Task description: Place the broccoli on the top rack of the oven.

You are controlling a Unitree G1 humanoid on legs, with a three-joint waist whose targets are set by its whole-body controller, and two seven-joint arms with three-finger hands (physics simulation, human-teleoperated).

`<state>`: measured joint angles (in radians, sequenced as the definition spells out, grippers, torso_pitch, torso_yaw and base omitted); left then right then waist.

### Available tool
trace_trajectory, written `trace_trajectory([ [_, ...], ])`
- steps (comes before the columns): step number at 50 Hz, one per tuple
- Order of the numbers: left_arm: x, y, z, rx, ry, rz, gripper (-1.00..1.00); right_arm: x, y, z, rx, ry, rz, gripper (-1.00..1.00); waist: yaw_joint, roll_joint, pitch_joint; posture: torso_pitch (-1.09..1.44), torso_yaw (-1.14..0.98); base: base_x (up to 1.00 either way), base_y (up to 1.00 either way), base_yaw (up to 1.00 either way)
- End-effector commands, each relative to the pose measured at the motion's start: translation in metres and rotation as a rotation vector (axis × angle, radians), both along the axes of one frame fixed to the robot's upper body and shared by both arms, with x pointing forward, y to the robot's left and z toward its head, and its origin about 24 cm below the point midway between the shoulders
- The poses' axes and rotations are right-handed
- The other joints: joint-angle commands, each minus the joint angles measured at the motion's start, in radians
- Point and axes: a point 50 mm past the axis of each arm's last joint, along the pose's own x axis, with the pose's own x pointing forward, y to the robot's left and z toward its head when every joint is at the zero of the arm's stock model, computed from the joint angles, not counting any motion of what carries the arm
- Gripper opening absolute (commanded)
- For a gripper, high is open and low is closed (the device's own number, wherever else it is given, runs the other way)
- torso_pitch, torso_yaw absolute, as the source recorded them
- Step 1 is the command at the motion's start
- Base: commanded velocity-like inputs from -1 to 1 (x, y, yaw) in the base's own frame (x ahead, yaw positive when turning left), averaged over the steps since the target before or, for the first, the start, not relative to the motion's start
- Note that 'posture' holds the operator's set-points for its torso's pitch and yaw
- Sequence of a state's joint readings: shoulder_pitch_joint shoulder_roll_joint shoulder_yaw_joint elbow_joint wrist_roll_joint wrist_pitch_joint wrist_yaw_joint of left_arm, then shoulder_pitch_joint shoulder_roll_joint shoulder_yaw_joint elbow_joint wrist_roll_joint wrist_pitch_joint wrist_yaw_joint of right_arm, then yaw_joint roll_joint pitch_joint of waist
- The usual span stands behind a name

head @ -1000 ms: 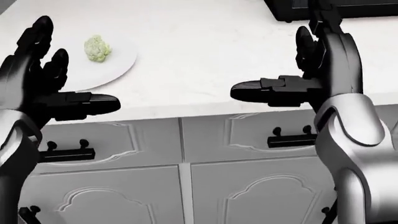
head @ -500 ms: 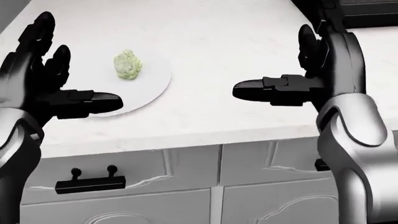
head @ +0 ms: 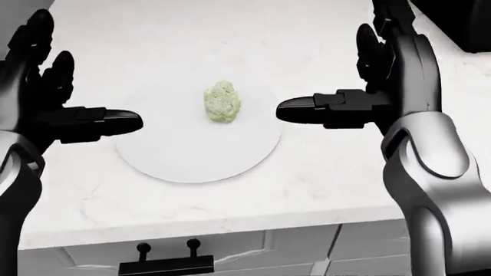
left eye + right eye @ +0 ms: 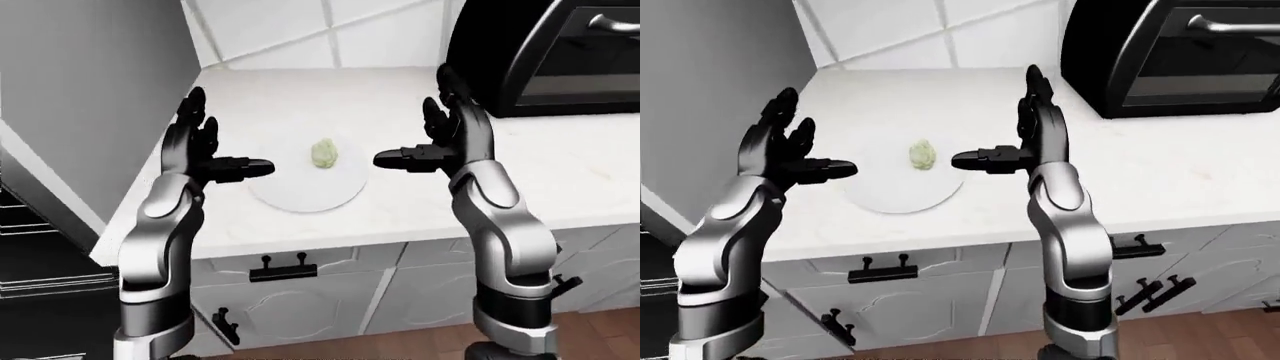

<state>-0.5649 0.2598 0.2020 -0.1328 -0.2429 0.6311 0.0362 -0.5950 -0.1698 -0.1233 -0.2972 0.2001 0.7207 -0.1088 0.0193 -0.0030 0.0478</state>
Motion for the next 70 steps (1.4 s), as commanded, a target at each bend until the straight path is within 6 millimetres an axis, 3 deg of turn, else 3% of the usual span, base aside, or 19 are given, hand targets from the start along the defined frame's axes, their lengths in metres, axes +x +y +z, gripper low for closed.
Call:
trace_trajectory([
  [1, -0.002, -0.005, 0.02, 0.009, -0.09, -0.02, 1.0, -0.002, -0.003, 0.013, -0.001, -0.063, -0.012, 1.0, -0.004, 0.004, -0.024, 0.0, 0.0, 0.0, 0.0, 0.0],
  [3, -0.002, -0.004, 0.019, 0.005, -0.091, -0.02, 1.0, -0.003, -0.003, 0.013, 0.001, -0.064, -0.011, 1.0, 0.002, -0.035, -0.031, 0.0, 0.0, 0.0, 0.0, 0.0],
  [4, -0.002, -0.005, 0.019, 0.006, -0.09, -0.02, 1.0, -0.003, -0.003, 0.013, 0.0, -0.063, -0.011, 1.0, 0.015, -0.035, -0.039, 0.0, 0.0, 0.0, 0.0, 0.0],
  [9, -0.002, -0.005, 0.019, 0.006, -0.09, -0.02, 1.0, -0.003, -0.003, 0.013, -0.002, -0.061, -0.007, 1.0, 0.004, -0.007, -0.046, 0.0, 0.0, 0.0, 0.0, 0.0],
  [10, -0.002, -0.005, 0.02, 0.006, -0.091, -0.022, 1.0, -0.003, -0.002, 0.013, -0.002, -0.062, -0.005, 1.0, 0.0, -0.001, -0.067, 0.0, 0.0, 0.06, 0.0, 0.0],
  [12, -0.002, -0.005, 0.02, 0.007, -0.09, -0.022, 1.0, -0.004, -0.002, 0.014, -0.002, -0.063, -0.005, 1.0, -0.012, 0.006, -0.04, 0.0, 0.0, 0.08, 0.0, 0.0],
  [14, -0.002, -0.005, 0.02, 0.006, -0.092, -0.022, 1.0, -0.004, -0.003, 0.015, -0.002, -0.064, -0.008, 1.0, -0.02, 0.003, -0.035, 0.0, 0.0, 0.09, 0.0, 0.0],
  [15, -0.002, -0.006, 0.02, 0.007, -0.091, -0.023, 1.0, -0.003, -0.004, 0.014, -0.003, -0.061, -0.014, 1.0, -0.023, 0.005, -0.014, 0.0, 0.0, 0.01, 0.0, 0.0],
  [17, -0.002, -0.005, 0.02, 0.007, -0.091, -0.022, 1.0, -0.003, -0.004, 0.015, -0.002, -0.064, -0.017, 1.0, -0.026, 0.02, -0.032, 0.0, 0.0, 0.0, 0.0, 0.0],
  [19, -0.002, -0.005, 0.02, 0.006, -0.091, -0.021, 1.0, -0.002, -0.005, 0.014, -0.001, -0.062, -0.019, 1.0, -0.027, 0.042, -0.023, 0.0, 0.0, 0.0, 0.0, 0.0],
  [20, -0.002, -0.005, 0.02, 0.006, -0.091, -0.022, 1.0, -0.002, -0.004, 0.014, -0.004, -0.061, -0.021, 1.0, -0.028, 0.015, -0.028, 0.0, 0.0, 0.0, 0.0, 0.0],
  [22, -0.002, -0.006, 0.02, 0.006, -0.09, -0.024, 1.0, -0.001, -0.005, 0.012, -0.011, -0.053, -0.027, 1.0, -0.025, 0.014, -0.043, 0.0, 0.0, 0.0, 0.0, 0.0],
  [31, -0.001, -0.006, 0.019, 0.006, -0.089, -0.026, 1.0, 0.0, -0.007, 0.012, -0.026, -0.05, -0.053, 1.0, -0.014, 0.002, -0.048, 0.0, 0.0, 0.0, 0.0, 0.0],
  [32, -0.001, -0.006, 0.019, 0.006, -0.089, -0.026, 1.0, 0.0, -0.006, 0.012, -0.027, -0.051, -0.053, 1.0, -0.003, 0.009, -0.066, 0.0, 0.0, 0.0, 0.0, 0.42],
  [37, -0.002, -0.006, 0.019, 0.007, -0.091, -0.025, 1.0, 0.0, -0.007, 0.012, -0.027, -0.055, -0.061, 1.0, -0.016, -0.025, -0.024, 0.0, 0.0, 0.0, 0.0, 0.72],
  [41, -0.002, -0.006, 0.02, 0.007, -0.092, -0.025, 1.0, 0.0, -0.006, 0.013, -0.036, -0.053, -0.058, 1.0, 0.002, -0.006, -0.048, 0.0, 0.0, 0.0, 0.0, 0.0],
  [46, -0.003, -0.006, 0.02, 0.01, -0.092, -0.026, 1.0, 0.002, -0.001, 0.017, -0.1, -0.052, -0.028, 1.0, -0.002, 0.003, -0.047, 0.0, 0.0, 0.0, 0.0, 0.0],
  [56, -0.003, -0.006, 0.023, 0.01, -0.099, -0.032, 1.0, 0.014, 0.012, 0.054, -0.277, -0.05, 0.082, 1.0, -0.02, 0.009, -0.042, 0.0, 0.0, 0.0, 0.0, 0.0],
  [70, -0.005, -0.004, 0.026, 0.008, -0.106, -0.029, 1.0, 0.016, 0.057, 0.127, -0.675, -0.126, 0.258, 1.0, -0.026, 0.023, -0.031, 0.0, 0.0, 0.0, 0.0, 0.0],
])
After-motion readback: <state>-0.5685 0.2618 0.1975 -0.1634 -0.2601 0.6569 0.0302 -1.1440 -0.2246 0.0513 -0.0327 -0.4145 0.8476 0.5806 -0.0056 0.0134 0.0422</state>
